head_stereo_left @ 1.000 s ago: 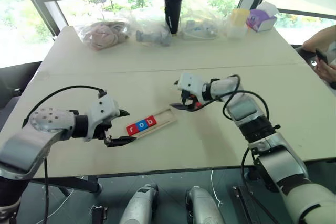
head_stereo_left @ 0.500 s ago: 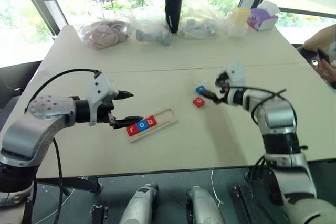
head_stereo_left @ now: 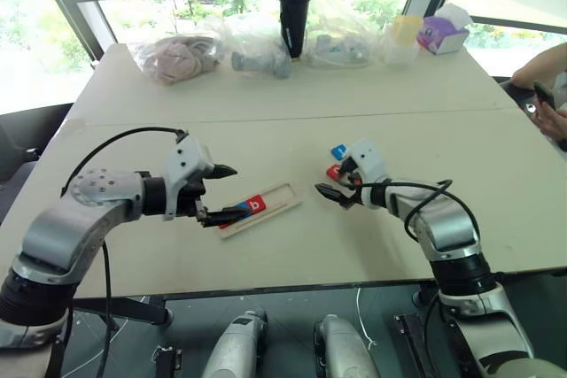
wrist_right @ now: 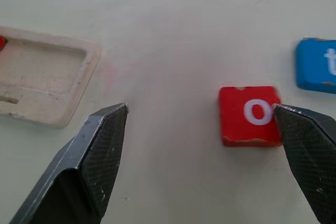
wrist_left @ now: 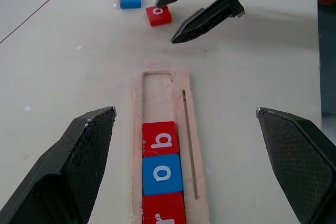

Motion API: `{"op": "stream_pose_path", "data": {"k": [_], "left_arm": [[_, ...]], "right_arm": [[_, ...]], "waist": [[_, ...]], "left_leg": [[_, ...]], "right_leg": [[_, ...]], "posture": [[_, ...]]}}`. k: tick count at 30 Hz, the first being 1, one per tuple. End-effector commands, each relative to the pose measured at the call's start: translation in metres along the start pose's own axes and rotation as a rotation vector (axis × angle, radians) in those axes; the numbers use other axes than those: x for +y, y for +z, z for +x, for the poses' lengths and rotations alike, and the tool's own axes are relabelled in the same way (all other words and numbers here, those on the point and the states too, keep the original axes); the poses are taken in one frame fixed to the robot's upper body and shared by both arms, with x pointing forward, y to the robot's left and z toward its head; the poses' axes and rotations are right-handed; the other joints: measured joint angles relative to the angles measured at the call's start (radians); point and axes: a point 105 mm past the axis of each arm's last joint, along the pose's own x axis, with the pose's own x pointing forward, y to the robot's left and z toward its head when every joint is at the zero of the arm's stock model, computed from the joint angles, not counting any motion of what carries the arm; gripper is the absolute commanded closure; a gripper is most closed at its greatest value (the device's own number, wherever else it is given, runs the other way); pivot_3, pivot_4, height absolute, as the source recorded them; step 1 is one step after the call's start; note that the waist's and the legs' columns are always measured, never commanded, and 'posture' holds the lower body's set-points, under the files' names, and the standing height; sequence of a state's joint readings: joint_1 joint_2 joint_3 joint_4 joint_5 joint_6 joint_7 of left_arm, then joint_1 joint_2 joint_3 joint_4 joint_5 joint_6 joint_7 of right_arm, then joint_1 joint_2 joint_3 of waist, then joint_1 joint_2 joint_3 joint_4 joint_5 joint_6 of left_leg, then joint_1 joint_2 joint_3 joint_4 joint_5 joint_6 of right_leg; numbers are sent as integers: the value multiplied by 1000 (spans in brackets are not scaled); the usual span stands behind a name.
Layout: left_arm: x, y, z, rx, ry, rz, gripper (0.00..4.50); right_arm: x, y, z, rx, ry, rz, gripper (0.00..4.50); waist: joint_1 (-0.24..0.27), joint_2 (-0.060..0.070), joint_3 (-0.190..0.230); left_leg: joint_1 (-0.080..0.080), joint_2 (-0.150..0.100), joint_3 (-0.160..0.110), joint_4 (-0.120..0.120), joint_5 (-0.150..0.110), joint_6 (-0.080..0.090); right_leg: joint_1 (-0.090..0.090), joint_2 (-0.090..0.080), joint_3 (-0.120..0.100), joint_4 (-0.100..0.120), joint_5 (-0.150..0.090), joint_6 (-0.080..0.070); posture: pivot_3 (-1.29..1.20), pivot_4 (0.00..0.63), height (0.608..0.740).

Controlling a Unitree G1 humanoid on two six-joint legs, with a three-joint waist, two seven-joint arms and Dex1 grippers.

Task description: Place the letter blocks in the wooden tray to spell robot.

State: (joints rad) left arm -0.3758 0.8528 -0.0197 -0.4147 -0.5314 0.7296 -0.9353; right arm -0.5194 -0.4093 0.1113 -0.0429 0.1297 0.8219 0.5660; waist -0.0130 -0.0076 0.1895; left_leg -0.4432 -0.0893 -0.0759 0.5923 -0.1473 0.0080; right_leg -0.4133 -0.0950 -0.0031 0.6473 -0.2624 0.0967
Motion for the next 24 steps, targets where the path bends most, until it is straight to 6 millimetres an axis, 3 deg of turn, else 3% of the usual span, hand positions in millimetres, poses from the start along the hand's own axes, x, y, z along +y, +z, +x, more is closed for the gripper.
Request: {"op": "stream_pose_path", "data": {"k": [1, 7, 8, 15, 18, 24], "left_arm": [[0, 9, -3, -11, 14, 54, 0], [1, 8, -5, -7, 21, 52, 0], [1, 7, -5, -7, 22, 52, 0], [1, 8, -2, -5, 17, 55, 0], [0, 8, -2, -4, 14, 56, 0], [0, 7, -2, -1, 11, 55, 0]], "right_arm": [[-13, -2, 5, 12, -76, 14, 937], [-19, -6, 7, 13, -110, 79, 4132], [-18, -6, 7, 15, -107, 77, 4418], [-9, -1, 2, -28, -66, 77, 4418], [-7, 10, -2, -89, -39, 100, 3588], [-13, 25, -11, -143, -52, 75, 433]], "waist": [[0, 0, 0], [2, 0, 0], [2, 0, 0], [1, -1, 0], [1, -1, 0], [1, 0, 0]], "left_leg": [[0, 0, 0, 0, 0, -1], [1, 0, 0, 0, 0, -1], [1, 0, 0, 0, 0, 0], [1, 0, -1, 0, -1, -1], [1, 0, -1, 0, 0, -1], [0, 0, -1, 0, -1, -1]], "right_leg": [[0, 0, 0, 0, 0, 0], [1, 0, 0, 0, 0, 0], [1, 0, 0, 0, 0, 0], [1, 0, 0, 0, 0, 0], [1, 0, 0, 0, 0, 0], [0, 0, 0, 0, 0, 0]], "posture": [[0, 150, 740], [0, 150, 740], [0, 150, 740], [0, 150, 740], [0, 150, 740], [0, 150, 740]]}}
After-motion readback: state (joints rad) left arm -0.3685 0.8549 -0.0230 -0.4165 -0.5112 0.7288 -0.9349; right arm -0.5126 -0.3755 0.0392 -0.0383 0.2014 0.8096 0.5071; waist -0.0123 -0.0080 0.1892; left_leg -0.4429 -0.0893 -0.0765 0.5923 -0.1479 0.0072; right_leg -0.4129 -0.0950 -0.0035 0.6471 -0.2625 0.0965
